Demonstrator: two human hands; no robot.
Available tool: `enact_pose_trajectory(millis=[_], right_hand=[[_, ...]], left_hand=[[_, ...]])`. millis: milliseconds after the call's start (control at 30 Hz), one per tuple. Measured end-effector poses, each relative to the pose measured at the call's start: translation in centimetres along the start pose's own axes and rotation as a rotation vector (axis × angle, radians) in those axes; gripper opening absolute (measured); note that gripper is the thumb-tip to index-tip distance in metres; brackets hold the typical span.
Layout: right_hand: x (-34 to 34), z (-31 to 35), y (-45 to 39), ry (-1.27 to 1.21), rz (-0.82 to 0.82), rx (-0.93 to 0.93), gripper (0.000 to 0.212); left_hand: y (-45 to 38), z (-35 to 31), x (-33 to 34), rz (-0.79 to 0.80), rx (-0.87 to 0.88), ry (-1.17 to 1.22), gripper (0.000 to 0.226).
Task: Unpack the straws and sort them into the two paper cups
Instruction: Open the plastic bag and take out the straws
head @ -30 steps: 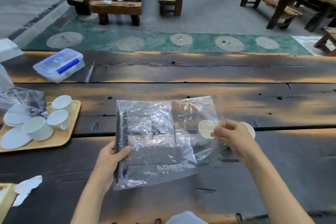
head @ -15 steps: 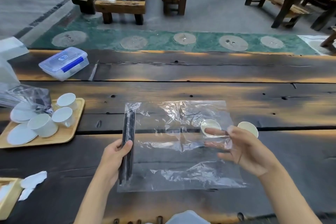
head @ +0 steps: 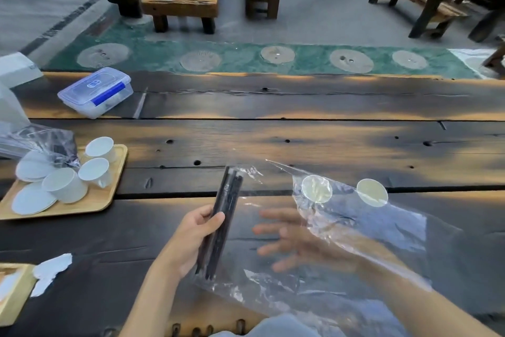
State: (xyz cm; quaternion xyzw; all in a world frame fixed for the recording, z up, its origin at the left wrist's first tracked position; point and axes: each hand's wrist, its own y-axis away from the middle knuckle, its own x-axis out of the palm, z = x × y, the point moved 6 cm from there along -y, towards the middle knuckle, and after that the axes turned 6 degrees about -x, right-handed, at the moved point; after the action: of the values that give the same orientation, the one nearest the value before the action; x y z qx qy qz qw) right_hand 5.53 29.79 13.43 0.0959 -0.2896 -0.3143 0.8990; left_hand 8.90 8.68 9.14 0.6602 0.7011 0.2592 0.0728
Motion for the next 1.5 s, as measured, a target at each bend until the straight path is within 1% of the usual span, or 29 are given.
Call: enact_pose_trajectory(millis=[67, 133, 200, 300, 367, 433, 467, 533, 600, 733, 800, 867, 933, 1000, 1067, 1100, 1133, 1200, 1233, 1267, 1333, 1400, 1500], right_hand=[[0.3, -0.8, -1.7, -0.016, -0.179, -0.028, 0.048], [0.6, -1.3, -3.2, 0.015, -0.305, -0.045, 0.038], [0.9, -1.5, -4.2, 0.092, -0.404, -0.062, 0.026], [0.9, -3.0, -4.6, 0.118, -0.494, -0.02, 0.016], [1.4, -4.2, -4.8, 0.05, -0.488, 0.037, 0.009], [1.9, -5.0, -5.0, -0.055, -0.471, 0.043, 0.007], [2.1, -5.2, -5.1, -0.105, -0.467, 0.034, 0.008], [2.4, -5.6, -5.3, -0.202, -0.457, 0.003, 0.014], [2.8, -6.0, -5.6, -0.29, -0.433, -0.035, 0.016], [2.8, -6.1, -5.8, -0.347, -0.431, -0.086, 0.002], [2.3, -5.8, -5.9, -0.366, -0.464, -0.117, 0.006], [1.2, -5.5, -6.0, -0.344, -0.532, -0.138, 0.011], [0.6, -5.4, -6.3, -0.341, -0.549, -0.131, 0.022], [0.7, -5.1, -6.5, -0.383, -0.515, -0.143, 0.027], [0.9, -5.0, -6.6, -0.362, -0.512, -0.178, 0.025], [0.8, -5.2, -6.9, -0.33, -0.535, -0.182, 0.023], [0.7, -5.3, -7.1, -0.294, -0.556, -0.171, 0.021], [0.2, -5.8, -7.6, -0.268, -0.556, -0.113, 0.02], [-0.2, -6.1, -7.8, -0.295, -0.54, -0.075, 0.021], [-0.6, -6.2, -7.8, -0.306, -0.53, -0.036, 0.021], [-1.8, -6.6, -7.7, -0.258, -0.509, 0.039, 0.023], [-2.2, -6.8, -7.9, -0.224, -0.427, 0.104, 0.03], [-3.3, -6.5, -8.7, -0.13, -0.398, 0.127, 0.024]], left_hand=[[-0.1, 0.0, 0.9, 0.004, -0.001, 0.001, 0.031], [-0.2, 0.0, 1.6, -0.007, -0.003, 0.0, 0.039], [-0.2, 0.2, 2.0, -0.031, -0.019, 0.014, 0.042], [-0.1, 0.8, 2.2, -0.08, -0.033, -0.03, 0.034], [0.0, 1.3, 1.8, -0.146, -0.023, -0.066, 0.023], [0.1, 1.7, 1.3, -0.218, -0.005, -0.093, 0.011], [0.2, 1.8, 1.2, -0.237, 0.008, -0.131, 0.009], [0.4, 2.0, 1.6, -0.241, 0.023, -0.213, 0.011], [0.6, 2.0, 1.9, -0.243, 0.024, -0.238, 0.016], [0.8, 1.9, 1.8, -0.264, 0.012, -0.183, 0.015], [0.7, 2.1, 1.0, -0.323, 0.013, -0.143, 0.014], [0.6, 2.2, 0.1, -0.381, 0.013, -0.096, 0.015], [0.7, 2.0, -0.2, -0.403, 0.019, -0.067, 0.014], [0.6, 2.0, 0.4, -0.34, 0.009, -0.145, 0.014], [0.1, 2.7, 1.7, -0.188, -0.035, -0.332, 0.035], [-0.2, 3.1, 2.3, -0.129, -0.049, -0.381, 0.04], [-0.5, 3.2, 2.6, -0.114, -0.04, -0.374, 0.034], [-1.0, 3.0, 2.3, -0.187, 0.014, -0.315, 0.009], [-1.2, 2.7, 1.8, -0.25, 0.034, -0.305, 0.011], [-1.3, 2.7, 1.2, -0.307, 0.04, -0.304, 0.017], [-1.5, 3.0, -0.2, -0.385, 0.015, -0.282, 0.025], [-1.6, 3.6, -1.8, -0.443, -0.024, -0.232, 0.026], [-1.9, 5.0, -3.9, -0.522, -0.075, -0.144, 0.026]])
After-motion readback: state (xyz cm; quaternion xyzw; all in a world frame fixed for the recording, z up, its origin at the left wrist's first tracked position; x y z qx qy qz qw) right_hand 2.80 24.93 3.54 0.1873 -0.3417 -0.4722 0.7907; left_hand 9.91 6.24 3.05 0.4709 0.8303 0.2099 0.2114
